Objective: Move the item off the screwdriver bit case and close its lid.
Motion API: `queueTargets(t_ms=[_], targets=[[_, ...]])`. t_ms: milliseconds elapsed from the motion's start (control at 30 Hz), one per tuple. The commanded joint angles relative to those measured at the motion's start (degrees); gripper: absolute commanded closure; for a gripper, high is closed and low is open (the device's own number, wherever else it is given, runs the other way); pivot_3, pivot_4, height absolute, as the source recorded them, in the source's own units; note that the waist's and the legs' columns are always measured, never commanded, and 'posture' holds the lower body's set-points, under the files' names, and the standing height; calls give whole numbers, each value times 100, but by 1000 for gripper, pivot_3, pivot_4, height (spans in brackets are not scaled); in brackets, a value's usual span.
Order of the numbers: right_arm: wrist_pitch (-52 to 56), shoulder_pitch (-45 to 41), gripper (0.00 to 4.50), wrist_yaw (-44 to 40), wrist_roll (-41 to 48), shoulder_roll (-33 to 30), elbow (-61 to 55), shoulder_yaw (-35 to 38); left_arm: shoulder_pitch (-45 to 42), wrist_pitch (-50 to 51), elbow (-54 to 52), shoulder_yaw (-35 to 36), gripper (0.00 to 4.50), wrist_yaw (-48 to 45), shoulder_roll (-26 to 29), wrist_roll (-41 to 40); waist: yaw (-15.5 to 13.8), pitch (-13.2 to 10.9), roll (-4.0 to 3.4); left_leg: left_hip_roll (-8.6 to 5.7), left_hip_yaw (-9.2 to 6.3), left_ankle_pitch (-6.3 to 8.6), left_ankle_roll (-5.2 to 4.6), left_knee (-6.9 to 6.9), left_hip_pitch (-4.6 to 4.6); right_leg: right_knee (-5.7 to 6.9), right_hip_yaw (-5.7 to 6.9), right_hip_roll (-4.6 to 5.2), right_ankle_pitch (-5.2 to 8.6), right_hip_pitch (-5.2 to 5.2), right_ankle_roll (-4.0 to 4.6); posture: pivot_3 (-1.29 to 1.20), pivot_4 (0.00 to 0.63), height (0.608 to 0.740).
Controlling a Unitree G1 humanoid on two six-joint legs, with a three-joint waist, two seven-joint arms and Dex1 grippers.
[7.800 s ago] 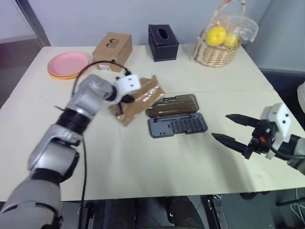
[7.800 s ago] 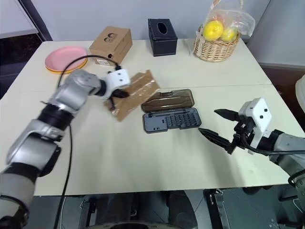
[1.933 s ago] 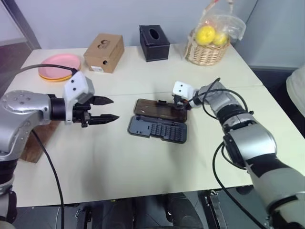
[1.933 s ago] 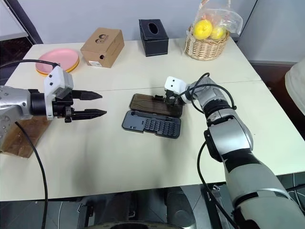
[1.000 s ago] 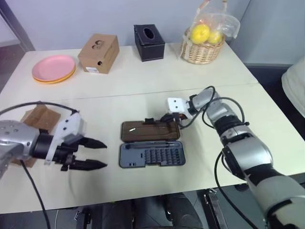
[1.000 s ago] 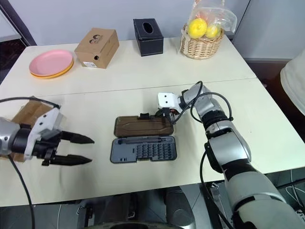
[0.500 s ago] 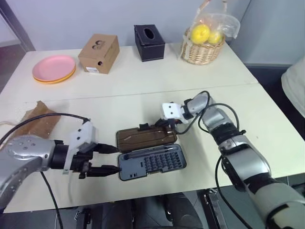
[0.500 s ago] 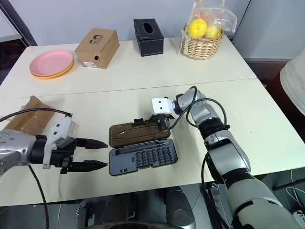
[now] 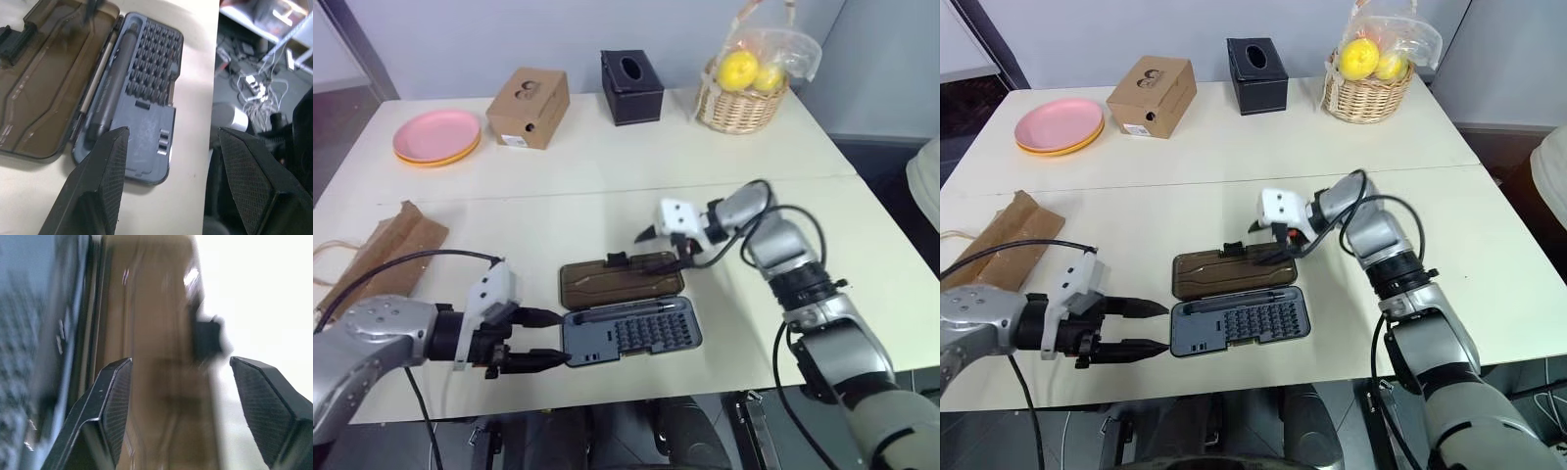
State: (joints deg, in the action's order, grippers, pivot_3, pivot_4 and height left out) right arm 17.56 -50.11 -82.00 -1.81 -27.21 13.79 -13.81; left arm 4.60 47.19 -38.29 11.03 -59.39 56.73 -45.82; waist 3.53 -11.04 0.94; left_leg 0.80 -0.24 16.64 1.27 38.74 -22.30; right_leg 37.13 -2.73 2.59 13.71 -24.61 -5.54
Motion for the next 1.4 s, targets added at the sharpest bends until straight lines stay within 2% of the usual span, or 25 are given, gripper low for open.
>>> queueTargets(t_ms=[33,100,233,267,633,767,967,1067,1233,1333,1400], targets=[[916,-14,1071,-26,619,-303,-970,386,161,-306,-178,-250,1750,153,-204,220,-25,0,0,-1,1,0,0,0,0,0,0,2,0,0,0,0,150,740],[1175,78,1042,22,779,-453,-1244,415,141,-450,-38,-492,2328,235,-351,412,-80,1,1,-1,1,0,0,2,0,-1,1,2,0,1,1,0,150,740],[1255,294,1042,246,830,-636,-1404,330,63,-932,344,-1172,4333,261,-522,1116,-114,1,1,-13,3,0,0,5,1,-3,2,1,10,5,18,0,150,740],[1219,338,1042,307,811,-662,-1374,298,-10,-1019,490,-1285,4428,296,-616,1228,-114,1,0,-14,5,0,0,6,0,-3,2,1,10,4,18,0,150,740],[651,467,1042,838,435,-607,-587,-293,-295,-1601,1210,-2001,4428,486,-1183,2036,-107,2,1,-12,6,2,-4,10,-2,-3,3,-1,1,3,1,0,150,740],[312,323,1042,1008,189,-435,99,-549,-191,-1628,1153,-2043,4428,468,-1162,2057,-106,3,2,-12,6,2,-4,12,-2,-3,2,0,1,5,2,0,150,740],[-350,-139,1042,1214,-180,63,1777,-817,-51,-1653,1116,-1960,4428,478,-1050,2083,-97,4,0,-10,6,2,-4,10,1,-2,3,-3,1,6,2,0,150,740],[-692,-303,1871,1300,-299,197,2433,-839,24,-1674,1069,-1938,4500,495,-1013,2097,-93,7,3,-8,4,2,-5,10,3,-2,3,-2,1,8,1,0,150,740],[-1050,-388,4345,1159,-368,263,2855,-846,106,-1647,996,-1887,4500,569,-1012,2080,-87,11,5,-1,5,3,-5,9,34,-3,3,-1,8,39,15,0,150,740],[-1191,-351,4462,1040,-402,249,2868,-853,140,-1640,967,-1872,4500,599,-1007,2073,-80,12,3,4,7,4,-7,-2,101,-11,2,-5,24,100,42,0,150,740],[-1248,-331,4462,1015,-432,234,2865,-874,152,-1634,960,-1864,4500,619,-1004,2071,-85,13,4,6,7,4,-7,-12,109,-10,2,-4,29,105,50,0,150,740]])
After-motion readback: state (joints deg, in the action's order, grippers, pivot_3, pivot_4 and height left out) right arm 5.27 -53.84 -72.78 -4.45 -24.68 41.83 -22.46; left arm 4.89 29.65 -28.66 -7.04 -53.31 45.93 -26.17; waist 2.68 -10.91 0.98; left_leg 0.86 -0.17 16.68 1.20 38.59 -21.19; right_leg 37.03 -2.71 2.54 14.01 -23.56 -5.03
